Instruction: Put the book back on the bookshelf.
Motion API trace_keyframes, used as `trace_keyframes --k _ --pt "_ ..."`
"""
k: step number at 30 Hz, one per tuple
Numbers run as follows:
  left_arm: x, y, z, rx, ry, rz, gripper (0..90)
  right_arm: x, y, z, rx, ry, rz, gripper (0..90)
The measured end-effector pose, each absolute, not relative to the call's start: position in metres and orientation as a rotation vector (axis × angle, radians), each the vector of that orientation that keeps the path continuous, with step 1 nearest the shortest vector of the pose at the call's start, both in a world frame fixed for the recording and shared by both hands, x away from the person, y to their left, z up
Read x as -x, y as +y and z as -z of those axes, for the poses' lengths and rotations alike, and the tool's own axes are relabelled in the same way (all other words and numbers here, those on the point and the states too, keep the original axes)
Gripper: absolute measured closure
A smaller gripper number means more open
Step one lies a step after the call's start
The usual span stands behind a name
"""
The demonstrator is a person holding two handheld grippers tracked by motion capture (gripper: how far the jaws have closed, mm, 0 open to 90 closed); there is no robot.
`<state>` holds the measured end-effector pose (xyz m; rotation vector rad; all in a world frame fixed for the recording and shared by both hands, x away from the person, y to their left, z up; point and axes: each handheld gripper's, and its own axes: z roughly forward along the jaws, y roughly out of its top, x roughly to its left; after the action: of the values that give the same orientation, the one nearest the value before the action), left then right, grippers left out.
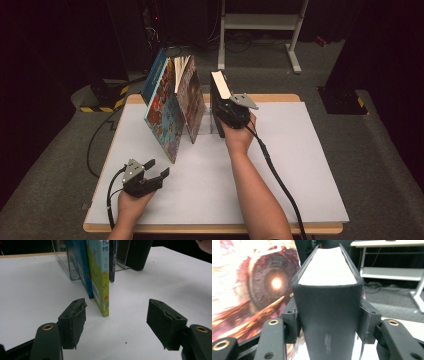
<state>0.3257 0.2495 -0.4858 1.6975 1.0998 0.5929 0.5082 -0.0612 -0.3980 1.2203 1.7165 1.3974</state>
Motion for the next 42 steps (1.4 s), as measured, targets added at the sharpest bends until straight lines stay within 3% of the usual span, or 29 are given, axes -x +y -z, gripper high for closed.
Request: trace_keyframes --k 8,38,41,42 --pt "-0.326 0.248 0.486 -1.708 1.096 -0.599 31.7 -0.490 -0.081 0.400 -1.217 1.788 -1.457 51.0" --pt "-0.328 0.249 0.486 -1.736 1.101 -0.581 30.9 -0.500 -0.051 0.396 -1.285 1.784 -1.502 51.2" --pt "-0.328 0.249 0.487 -1.743 1.097 -0.567 30.3 -0.498 -0.053 0.396 -1.269 1.790 -1.500 48.7" --pt "-0.328 0.249 0.487 -1.741 1.095 -0.559 30.3 -0.495 -0.055 0.395 -1.247 1.803 -1.489 44.0"
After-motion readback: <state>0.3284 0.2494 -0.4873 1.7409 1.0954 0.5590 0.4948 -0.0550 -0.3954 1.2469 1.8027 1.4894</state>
